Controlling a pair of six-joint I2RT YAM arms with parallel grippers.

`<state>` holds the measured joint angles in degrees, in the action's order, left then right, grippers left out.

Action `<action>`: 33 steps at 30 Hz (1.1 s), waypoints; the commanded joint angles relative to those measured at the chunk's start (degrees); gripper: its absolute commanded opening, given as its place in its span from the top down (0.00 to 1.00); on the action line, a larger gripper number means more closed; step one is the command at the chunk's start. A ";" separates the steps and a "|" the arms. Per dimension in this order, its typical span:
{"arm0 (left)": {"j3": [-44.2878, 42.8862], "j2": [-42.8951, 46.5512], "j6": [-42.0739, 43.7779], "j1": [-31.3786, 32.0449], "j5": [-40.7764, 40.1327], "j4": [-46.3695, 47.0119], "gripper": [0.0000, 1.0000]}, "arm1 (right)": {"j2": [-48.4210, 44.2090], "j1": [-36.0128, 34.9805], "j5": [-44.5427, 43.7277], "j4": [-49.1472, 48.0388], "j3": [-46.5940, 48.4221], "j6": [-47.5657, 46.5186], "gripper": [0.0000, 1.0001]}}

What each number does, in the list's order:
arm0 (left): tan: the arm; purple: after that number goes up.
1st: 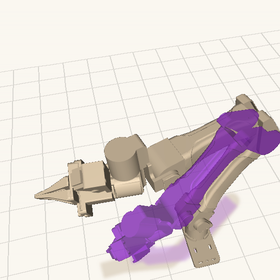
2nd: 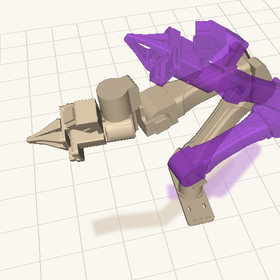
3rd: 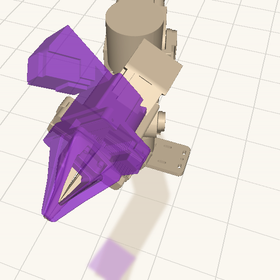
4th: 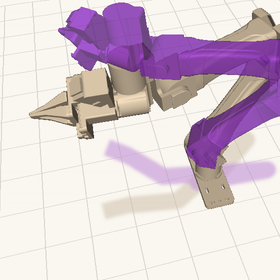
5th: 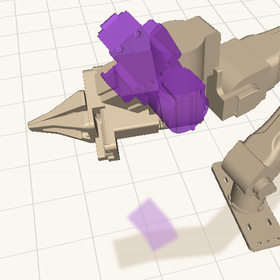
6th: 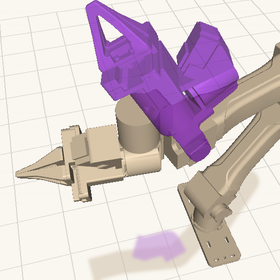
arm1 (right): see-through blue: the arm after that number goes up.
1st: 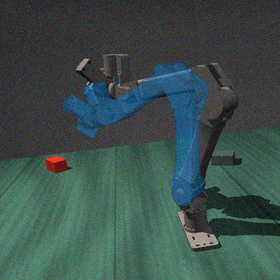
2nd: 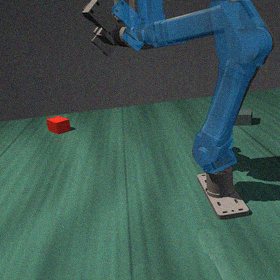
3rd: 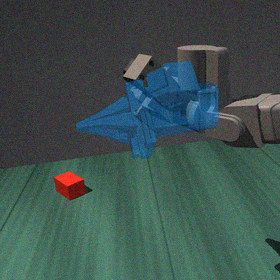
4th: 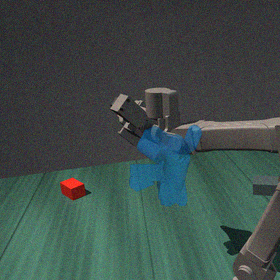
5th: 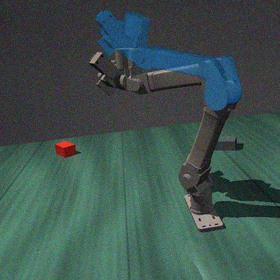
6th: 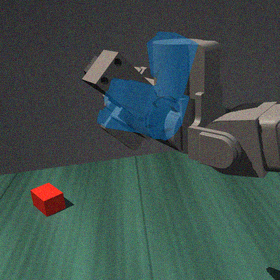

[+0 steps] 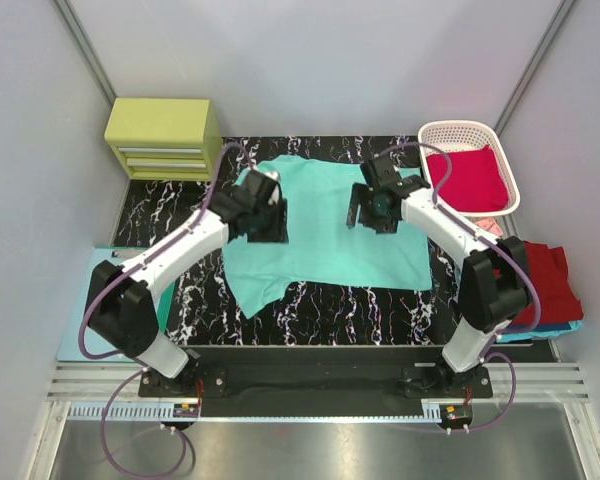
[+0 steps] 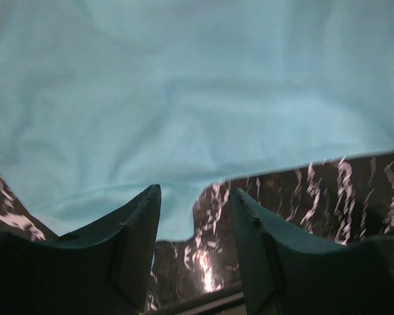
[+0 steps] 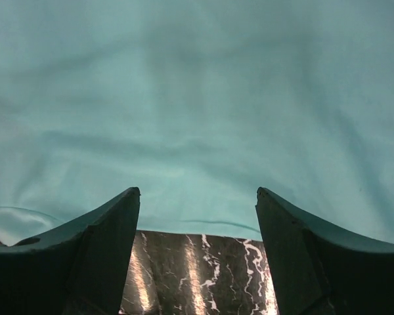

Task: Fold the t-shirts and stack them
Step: Flatten out the tshirt, then grap the side of the flattened tshirt closest away from the robot with both arms

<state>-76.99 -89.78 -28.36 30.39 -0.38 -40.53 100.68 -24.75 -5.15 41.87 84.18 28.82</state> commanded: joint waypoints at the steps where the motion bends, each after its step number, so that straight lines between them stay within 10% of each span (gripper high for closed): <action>1: 10.96 4.42 -1.69 4.58 -2.08 2.30 0.49 | -5.57 -2.57 -2.49 -2.93 -11.92 3.17 0.24; 33: 30.94 8.40 -5.65 10.48 -3.31 6.52 0.51 | -13.94 -10.58 -10.06 -3.02 -25.29 8.54 0.28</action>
<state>-46.61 -80.18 -32.42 40.77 -2.13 -34.85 88.88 -34.89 -12.62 39.79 59.16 37.17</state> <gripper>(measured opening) 0.495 0.713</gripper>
